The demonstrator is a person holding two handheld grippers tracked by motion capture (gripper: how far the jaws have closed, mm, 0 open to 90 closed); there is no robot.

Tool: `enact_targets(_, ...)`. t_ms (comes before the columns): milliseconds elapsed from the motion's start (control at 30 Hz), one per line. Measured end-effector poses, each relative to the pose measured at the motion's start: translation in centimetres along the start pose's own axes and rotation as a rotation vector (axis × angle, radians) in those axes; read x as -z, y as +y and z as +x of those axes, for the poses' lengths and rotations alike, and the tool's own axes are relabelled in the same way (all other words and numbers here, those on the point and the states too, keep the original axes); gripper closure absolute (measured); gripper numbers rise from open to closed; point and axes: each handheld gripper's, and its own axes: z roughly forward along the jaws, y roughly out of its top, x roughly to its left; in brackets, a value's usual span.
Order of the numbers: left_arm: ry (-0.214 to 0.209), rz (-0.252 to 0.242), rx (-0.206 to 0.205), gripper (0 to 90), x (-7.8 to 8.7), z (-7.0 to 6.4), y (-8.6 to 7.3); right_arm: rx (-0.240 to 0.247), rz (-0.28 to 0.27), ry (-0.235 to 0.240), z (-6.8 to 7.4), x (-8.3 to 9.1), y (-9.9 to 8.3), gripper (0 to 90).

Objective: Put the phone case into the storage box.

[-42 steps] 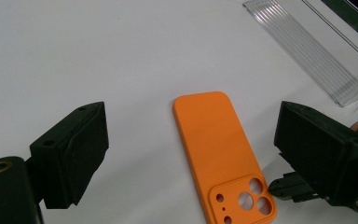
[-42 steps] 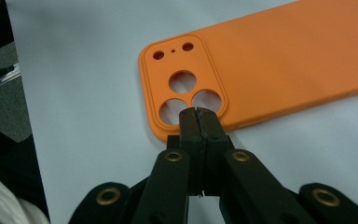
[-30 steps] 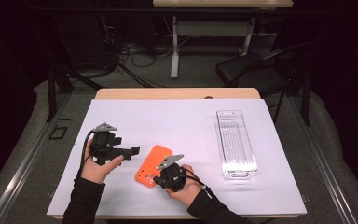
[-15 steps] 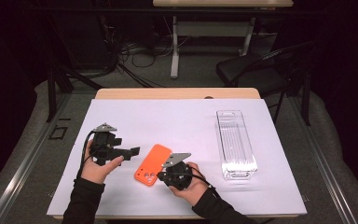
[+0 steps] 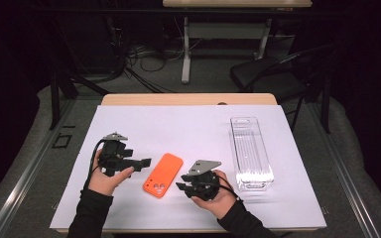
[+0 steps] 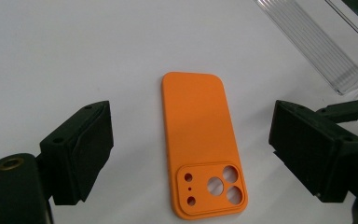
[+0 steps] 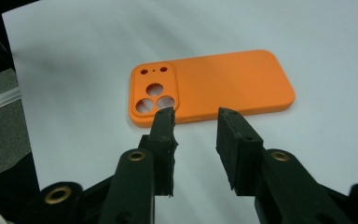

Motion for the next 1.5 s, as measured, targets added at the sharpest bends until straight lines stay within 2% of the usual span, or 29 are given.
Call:
enact_targets(133, 0.001, 0.002, -0.004, 14.0, 0.0, -0.2, 0.0, 0.015, -0.038, -0.019, -0.5, 1.2, 0.3, 60.0)
enact_targets(267, 0.0, 0.005, -0.01, 14.0, 0.1, -0.2, 0.1, 0.003, -0.079, -0.027, -1.3, 2.6, 0.5, 53.1)
enact_targets(333, 0.0, 0.01, -0.014, 14.9, 0.0, -0.3, 0.0, 0.016, -0.116, -0.043, -1.7, 3.3, 0.5, 51.1)
enact_targets(500, 0.002, 0.018, -0.01, 15.1, 0.0, -0.4, 0.0, -0.004, -0.127, -0.086, -2.8, 4.9, 0.5, 45.5)
enact_targets(567, 0.001, 0.013, -0.013, 15.1, 0.0, -0.5, 0.1, -0.018, -0.124, -0.113, -3.3, 5.5, 0.5, 39.7)
enact_targets(700, -0.002, 0.018, -0.015, 15.0, 0.1, -0.8, 0.1, -0.05, -0.138, -0.134, -4.4, 6.4, 0.5, 31.1)
enact_targets(867, -0.008, 0.031, -0.01, 14.7, -0.4, -1.2, 0.2, -0.048, -0.155, -0.19, -5.1, 7.1, 0.5, 22.2)
enact_targets(967, -0.007, 0.041, -0.011, 9.4, -0.5, -1.4, 0.3, -0.059, -0.162, -0.21, -5.4, 7.4, 0.5, 17.3)
enact_targets(1033, 0.003, 0.066, -0.012, 6.3, -0.9, -1.8, 0.6, -0.074, -0.169, -0.209, -5.5, 7.7, 0.6, 15.8)
enact_targets(1100, 0.003, 0.103, -0.033, 5.5, -1.4, -2.2, 1.0, -0.084, -0.174, -0.208, -5.8, 8.0, 0.7, 15.1)
enact_targets(1167, -0.017, 0.137, -0.056, 5.4, -1.9, -2.7, 1.5, -0.09, -0.178, -0.215, -5.9, 8.3, 0.7, 15.0)
enact_targets(1233, -0.039, 0.167, -0.061, 5.4, -2.5, -3.1, 2.0, -0.096, -0.173, -0.228, -6.1, 8.3, 0.7, 14.5)
enact_targets(1333, -0.04, 0.213, -0.071, 5.4, -3.2, -3.4, 2.5, -0.104, -0.177, -0.229, -6.2, 8.6, 0.7, 13.0)
enact_targets(1400, -0.039, 0.227, -0.07, 5.4, -3.4, -3.5, 2.6, -0.103, -0.18, -0.228, -6.3, 8.9, 0.8, 10.9)
enact_targets(1500, -0.023, 0.293, -0.08, 5.4, -4.5, -3.5, 2.9, -0.108, -0.185, -0.234, -6.4, 9.2, 0.8, 9.7)
